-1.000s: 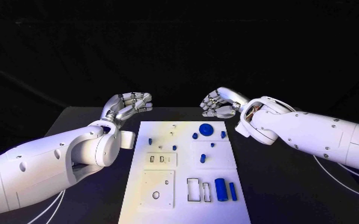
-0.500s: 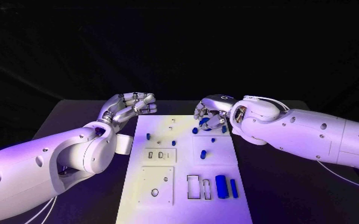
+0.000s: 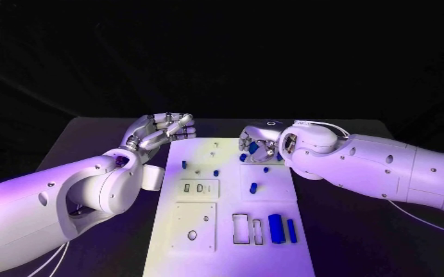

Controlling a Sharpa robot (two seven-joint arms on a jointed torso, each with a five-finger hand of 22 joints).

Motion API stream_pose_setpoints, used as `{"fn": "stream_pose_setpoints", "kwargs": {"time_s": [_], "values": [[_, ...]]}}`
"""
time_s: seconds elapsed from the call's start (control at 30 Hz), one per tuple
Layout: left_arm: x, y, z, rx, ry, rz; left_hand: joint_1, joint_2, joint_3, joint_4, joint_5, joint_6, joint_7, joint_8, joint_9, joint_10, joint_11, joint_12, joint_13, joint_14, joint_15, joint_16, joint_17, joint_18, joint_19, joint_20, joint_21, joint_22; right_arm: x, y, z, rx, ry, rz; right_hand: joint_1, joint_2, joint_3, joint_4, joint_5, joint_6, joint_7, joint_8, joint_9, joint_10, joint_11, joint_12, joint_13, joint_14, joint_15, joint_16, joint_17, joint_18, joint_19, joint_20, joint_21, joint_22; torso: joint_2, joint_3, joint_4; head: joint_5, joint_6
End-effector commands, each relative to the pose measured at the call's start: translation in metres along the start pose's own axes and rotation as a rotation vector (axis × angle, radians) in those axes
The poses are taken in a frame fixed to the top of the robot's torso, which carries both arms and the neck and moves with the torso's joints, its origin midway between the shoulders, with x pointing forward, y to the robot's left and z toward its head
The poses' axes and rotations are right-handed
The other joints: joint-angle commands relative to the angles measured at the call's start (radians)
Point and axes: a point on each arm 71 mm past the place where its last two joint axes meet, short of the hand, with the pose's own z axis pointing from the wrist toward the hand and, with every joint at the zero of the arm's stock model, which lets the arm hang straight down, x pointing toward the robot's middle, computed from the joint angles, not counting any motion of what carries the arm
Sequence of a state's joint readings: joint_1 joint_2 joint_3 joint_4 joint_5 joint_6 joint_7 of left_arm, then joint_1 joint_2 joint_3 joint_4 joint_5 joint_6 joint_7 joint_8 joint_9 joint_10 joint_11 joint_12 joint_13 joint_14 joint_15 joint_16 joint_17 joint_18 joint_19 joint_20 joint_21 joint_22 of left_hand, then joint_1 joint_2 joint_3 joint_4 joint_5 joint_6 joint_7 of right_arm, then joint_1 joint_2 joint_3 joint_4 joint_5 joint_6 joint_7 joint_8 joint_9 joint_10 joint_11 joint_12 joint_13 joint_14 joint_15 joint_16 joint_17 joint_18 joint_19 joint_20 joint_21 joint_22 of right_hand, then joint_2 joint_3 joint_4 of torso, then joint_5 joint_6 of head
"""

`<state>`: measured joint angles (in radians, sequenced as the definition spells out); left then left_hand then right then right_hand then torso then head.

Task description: Assemble the parts on the task board

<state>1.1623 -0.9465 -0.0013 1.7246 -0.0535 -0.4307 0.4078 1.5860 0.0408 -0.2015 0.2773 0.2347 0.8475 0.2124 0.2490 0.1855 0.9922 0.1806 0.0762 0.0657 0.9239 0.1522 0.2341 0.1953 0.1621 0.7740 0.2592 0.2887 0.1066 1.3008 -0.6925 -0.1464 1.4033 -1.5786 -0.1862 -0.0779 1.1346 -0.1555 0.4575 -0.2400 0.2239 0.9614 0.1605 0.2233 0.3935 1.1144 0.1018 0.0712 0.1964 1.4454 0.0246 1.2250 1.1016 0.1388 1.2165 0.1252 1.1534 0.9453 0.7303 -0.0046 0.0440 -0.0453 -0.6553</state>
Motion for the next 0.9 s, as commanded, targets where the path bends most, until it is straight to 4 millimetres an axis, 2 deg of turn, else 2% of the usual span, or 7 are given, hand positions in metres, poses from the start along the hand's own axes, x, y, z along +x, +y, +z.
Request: {"fn": "stream_pose_setpoints", "kwargs": {"time_s": [0.03,0.33,0.53,0.67,0.83,0.9], "values": [[0.003,-0.0025,0.0001,0.001,0.023,-0.019,-0.007,-0.005,-0.007,0.002,-0.003,-0.006,0.008,-0.006,0.001,-0.002,0.001,-0.005,0.0,-0.008,0.001,-0.006,0.001,0.019,0.007,0.002,-0.006,-0.001,0.0019,-0.001,0.0012,0.015,0.014,-0.035,0.006,0.001,0.008,0.0,-0.009,0.002,0.003,-0.006,0.001,-0.007,0.003,-0.003,0.001,0.003,-0.001,0.003,-0.004,-0.016,0.004,0.003,0.006,0.006,0.007,0.0008,0.0024,-0.001,0.0],[0.0022,-0.0038,-0.0002,-0.001,0.023,-0.02,-0.008,-0.004,-0.008,0.002,-0.003,-0.007,0.008,-0.007,0.002,-0.002,0.001,-0.006,0.0,-0.009,0.001,-0.007,0.001,0.019,0.007,0.002,-0.007,-0.001,0.0019,-0.0009,0.0031,0.018,0.001,-0.035,0.001,0.008,0.038,0.011,-0.019,0.013,0.002,-0.008,0.004,-0.001,0.002,-0.001,0.002,0.017,-0.002,0.043,0.029,-0.025,0.029,0.004,0.054,0.072,0.012,0.0012,0.0038,0.001,0.0],[0.0015,-0.0043,-0.0001,-0.002,0.022,-0.021,-0.008,-0.003,-0.009,0.002,-0.004,-0.007,0.009,-0.008,0.002,-0.003,0.001,-0.007,0.0,-0.01,0.002,-0.009,0.001,0.019,0.008,0.003,-0.007,-0.002,0.0049,0.0011,0.0045,0.014,0.009,-0.032,-0.004,0.011,0.077,0.024,-0.028,0.035,-0.007,-0.001,0.012,0.023,-0.005,0.002,0.003,0.027,-0.007,0.071,0.048,-0.032,0.048,0.0,0.091,0.123,0.013,0.0019,0.0034,0.003,-0.002],[0.001,-0.0046,-0.0001,-0.003,0.021,-0.022,-0.009,-0.002,-0.009,0.003,-0.003,-0.008,0.009,-0.008,0.002,-0.003,0.002,-0.008,0.0,-0.01,0.002,-0.009,0.002,0.019,0.008,0.003,-0.008,-0.002,0.0062,0.0009,0.005,0.015,0.009,-0.03,-0.002,0.013,0.108,0.03,-0.043,0.046,-0.011,0.003,0.018,0.031,-0.008,0.0,0.002,0.031,-0.01,0.082,0.054,-0.034,0.052,-0.003,0.104,0.141,0.014,0.0017,0.0029,0.001,0.003],[0.0003,-0.0049,-0.0001,-0.004,0.02,-0.021,-0.009,-0.002,-0.009,0.003,-0.003,-0.008,0.009,-0.008,0.002,-0.003,0.002,-0.008,0.0,-0.01,0.002,-0.009,0.002,0.019,0.008,0.003,-0.008,-0.002,0.0067,0.0017,0.0052,0.014,0.003,-0.028,-0.001,0.014,0.138,0.041,-0.053,0.059,-0.018,0.011,0.027,0.055,-0.014,0.005,0.004,0.037,-0.014,0.098,0.067,-0.038,0.063,-0.006,0.122,0.169,0.016,0.0018,0.0029,0.003,0.0],[0.0001,-0.005,-0.0001,-0.004,0.019,-0.021,-0.009,-0.002,-0.009,0.003,-0.003,-0.008,0.009,-0.008,0.002,-0.003,0.002,-0.008,0.0,-0.01,0.002,-0.009,0.002,0.019,0.008,0.003,-0.008,-0.002,0.0069,0.0021,0.0055,0.014,0.003,-0.027,0.007,0.017,0.159,0.044,-0.071,0.069,-0.023,0.017,0.034,0.069,-0.019,0.008,0.006,0.041,-0.019,0.107,0.074,-0.041,0.072,-0.011,0.135,0.187,0.016,0.0019,0.0031,0.003,-0.001]]}}
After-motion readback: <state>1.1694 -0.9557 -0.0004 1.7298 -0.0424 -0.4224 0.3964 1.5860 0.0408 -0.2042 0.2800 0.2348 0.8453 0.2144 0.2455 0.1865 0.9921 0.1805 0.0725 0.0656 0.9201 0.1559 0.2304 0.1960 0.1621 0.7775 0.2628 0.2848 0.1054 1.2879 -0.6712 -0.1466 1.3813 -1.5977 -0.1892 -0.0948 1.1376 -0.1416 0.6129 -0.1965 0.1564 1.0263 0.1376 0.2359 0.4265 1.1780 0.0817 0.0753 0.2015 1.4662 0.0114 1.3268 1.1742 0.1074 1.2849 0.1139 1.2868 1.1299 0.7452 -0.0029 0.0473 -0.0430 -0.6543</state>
